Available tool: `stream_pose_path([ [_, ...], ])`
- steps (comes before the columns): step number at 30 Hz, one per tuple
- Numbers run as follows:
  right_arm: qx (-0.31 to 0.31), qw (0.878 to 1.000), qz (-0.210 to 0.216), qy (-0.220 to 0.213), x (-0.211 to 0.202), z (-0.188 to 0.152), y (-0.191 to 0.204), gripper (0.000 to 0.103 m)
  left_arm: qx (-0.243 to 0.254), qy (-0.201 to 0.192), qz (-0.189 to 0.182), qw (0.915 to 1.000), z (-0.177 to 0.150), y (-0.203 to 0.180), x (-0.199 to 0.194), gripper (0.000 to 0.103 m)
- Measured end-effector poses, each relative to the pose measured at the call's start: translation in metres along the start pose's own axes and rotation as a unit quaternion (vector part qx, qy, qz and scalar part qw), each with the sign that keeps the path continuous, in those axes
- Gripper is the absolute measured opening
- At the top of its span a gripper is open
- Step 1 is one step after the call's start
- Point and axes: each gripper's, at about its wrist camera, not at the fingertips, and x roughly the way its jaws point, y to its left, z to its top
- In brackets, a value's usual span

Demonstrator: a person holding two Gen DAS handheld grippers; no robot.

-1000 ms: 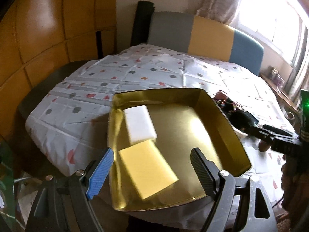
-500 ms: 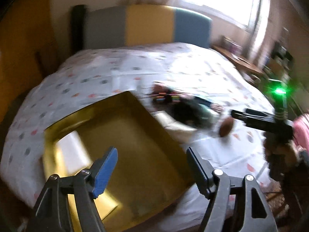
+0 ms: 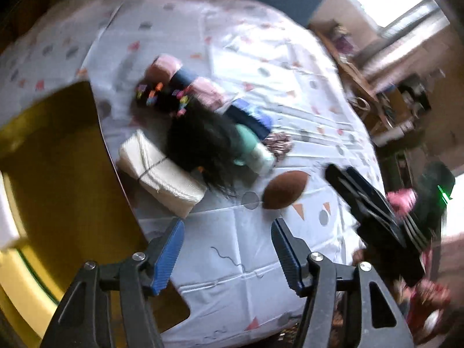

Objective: Organize soft objects
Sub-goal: 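Move the left gripper to the cream knitted cloth and grasp it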

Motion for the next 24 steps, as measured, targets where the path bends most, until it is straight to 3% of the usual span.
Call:
stream_pose_path([
  [4, 0.018, 1.0, 0.004, -0.006, -0.004, 0.003, -0.006, 0.096, -0.071, 0.023, -0.005, 0.9972, 0.011, 0.014, 0.022, 0.062],
  [10, 0.032, 0.999, 0.011, -0.011, -0.007, 0.005, -0.012, 0.096, -0.095, 0.02, 0.038, 0.9945, 0.024, 0.016, 0.043, 0.064],
  [16, 0.039, 0.999, 0.01, -0.014, -0.008, 0.005, -0.015, 0.096, -0.036, -0.003, 0.084, 0.9958, 0.036, -0.003, 0.064, 0.063],
  [17, 0.04, 0.999, 0.008, -0.016, -0.009, 0.005, -0.015, 0.096, -0.025, -0.01, 0.087, 0.9959, 0.037, -0.005, 0.064, 0.057],
  [19, 0.041, 0.999, 0.009, -0.018, -0.01, 0.005, -0.016, 0.096, -0.001, -0.012, 0.036, 0.9993, 0.037, -0.011, 0.066, 0.042],
  [24, 0.044, 0.999, 0.007, -0.017, -0.01, 0.005, -0.017, 0.096, 0.046, -0.005, -0.007, 0.9989, 0.028, -0.023, 0.07, 0.042],
])
